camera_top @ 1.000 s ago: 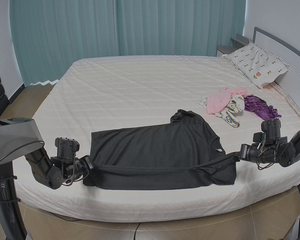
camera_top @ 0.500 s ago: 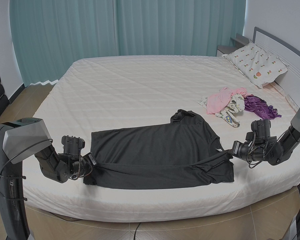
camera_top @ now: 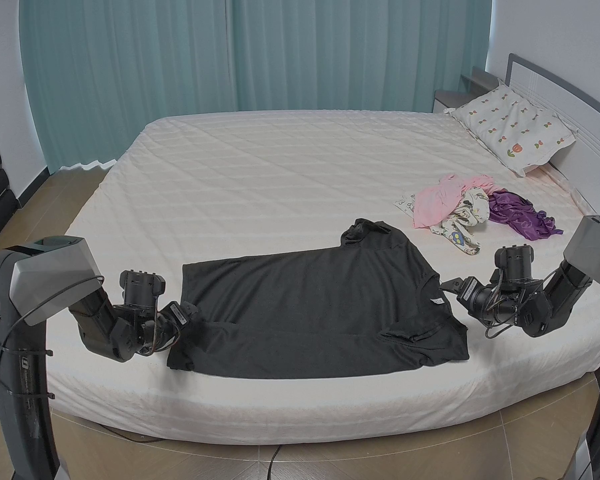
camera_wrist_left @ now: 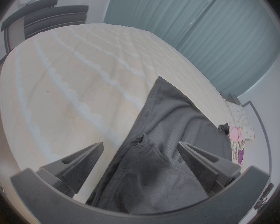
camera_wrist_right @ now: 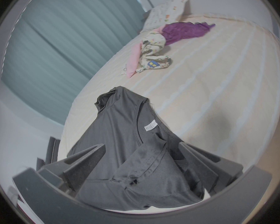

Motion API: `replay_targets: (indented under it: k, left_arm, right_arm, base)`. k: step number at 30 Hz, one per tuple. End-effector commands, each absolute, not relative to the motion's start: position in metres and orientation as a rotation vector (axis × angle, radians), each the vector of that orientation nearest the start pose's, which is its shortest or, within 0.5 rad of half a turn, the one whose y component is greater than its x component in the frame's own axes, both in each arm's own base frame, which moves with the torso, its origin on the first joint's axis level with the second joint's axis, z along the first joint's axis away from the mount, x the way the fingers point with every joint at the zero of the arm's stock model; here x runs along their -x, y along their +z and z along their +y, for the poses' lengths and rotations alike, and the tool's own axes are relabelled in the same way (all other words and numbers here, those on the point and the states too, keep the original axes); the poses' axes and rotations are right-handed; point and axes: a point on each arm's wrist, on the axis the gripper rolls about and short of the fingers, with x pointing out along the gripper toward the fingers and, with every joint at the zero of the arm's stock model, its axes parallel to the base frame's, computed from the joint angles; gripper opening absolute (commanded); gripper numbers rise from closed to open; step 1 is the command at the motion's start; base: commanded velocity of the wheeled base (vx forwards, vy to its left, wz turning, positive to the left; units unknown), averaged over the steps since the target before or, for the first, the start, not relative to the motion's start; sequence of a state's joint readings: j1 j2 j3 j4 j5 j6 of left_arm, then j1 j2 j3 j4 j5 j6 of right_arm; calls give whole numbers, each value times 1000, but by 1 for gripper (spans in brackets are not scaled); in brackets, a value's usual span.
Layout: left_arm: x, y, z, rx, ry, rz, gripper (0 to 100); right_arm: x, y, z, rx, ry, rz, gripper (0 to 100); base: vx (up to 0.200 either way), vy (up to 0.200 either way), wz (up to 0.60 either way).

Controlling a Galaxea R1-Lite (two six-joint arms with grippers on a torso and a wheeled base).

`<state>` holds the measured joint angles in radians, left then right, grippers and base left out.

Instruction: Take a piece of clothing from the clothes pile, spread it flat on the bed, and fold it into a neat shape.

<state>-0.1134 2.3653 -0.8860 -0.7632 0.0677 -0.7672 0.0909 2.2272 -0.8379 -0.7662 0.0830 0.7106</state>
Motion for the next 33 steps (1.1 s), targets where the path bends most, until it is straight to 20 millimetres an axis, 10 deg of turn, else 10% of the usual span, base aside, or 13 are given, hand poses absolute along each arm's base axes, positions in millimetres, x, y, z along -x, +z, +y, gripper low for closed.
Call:
replay_targets:
  k: [1,11,33]
  left_arm:
    - [-366,-1,-30,743,240,669,100]
    - [-330,-1,-31,936,190,759,100]
    - [-326,-6,-32,935,167,728,100]
  right_arm:
    - [-372,26,42,-751,-73,645,100]
    - [-375,1,101,-851,-96,787,100]
    - [-387,-21,100,-820,-185,804,100]
  base:
    - [0,0,0]
    - [0,0,0]
    - [0,0,0]
